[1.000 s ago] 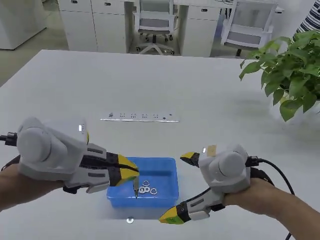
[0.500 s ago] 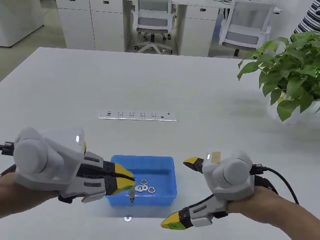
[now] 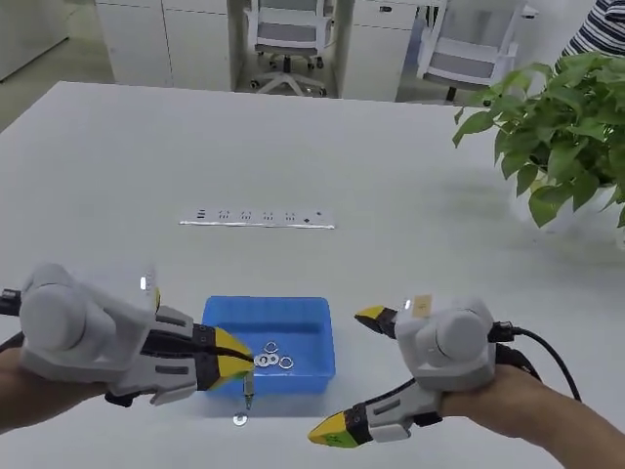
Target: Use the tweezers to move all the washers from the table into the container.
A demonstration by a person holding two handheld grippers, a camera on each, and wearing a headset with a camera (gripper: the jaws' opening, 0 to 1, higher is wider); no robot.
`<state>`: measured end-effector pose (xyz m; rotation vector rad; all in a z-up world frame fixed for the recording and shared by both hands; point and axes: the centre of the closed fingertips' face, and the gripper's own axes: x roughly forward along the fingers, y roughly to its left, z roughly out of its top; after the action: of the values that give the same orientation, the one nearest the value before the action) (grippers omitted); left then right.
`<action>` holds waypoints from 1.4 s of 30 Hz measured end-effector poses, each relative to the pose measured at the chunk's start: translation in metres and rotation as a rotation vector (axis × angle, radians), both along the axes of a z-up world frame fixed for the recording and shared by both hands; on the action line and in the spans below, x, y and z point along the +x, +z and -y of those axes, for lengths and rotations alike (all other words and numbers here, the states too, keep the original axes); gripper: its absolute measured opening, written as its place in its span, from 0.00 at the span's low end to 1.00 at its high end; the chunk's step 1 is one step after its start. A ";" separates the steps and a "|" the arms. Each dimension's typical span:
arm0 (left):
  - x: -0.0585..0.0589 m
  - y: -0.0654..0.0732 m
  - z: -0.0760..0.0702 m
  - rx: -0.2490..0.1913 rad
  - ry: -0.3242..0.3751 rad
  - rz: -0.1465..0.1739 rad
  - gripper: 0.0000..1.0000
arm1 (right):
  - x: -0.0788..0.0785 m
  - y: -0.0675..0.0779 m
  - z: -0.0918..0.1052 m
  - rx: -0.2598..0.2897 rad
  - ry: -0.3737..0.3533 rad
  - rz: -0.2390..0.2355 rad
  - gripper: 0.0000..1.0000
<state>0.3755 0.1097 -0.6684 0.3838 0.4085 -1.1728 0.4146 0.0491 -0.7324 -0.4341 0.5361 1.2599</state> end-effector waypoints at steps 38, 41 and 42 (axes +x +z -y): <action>-0.002 -0.028 -0.005 0.037 -0.016 -0.034 0.05 | -0.007 -0.008 0.006 -0.005 -0.006 -0.014 1.00; -0.001 -0.027 -0.005 0.035 -0.016 -0.032 0.05 | -0.007 -0.008 0.005 -0.007 -0.006 -0.016 1.00; -0.001 -0.026 -0.005 0.034 -0.015 -0.032 0.05 | -0.008 -0.009 0.005 -0.009 -0.005 -0.015 1.00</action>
<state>0.3750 0.1147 -0.6948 0.3990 0.4542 -1.1892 0.4071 0.0439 -0.7409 -0.4311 0.5559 1.2573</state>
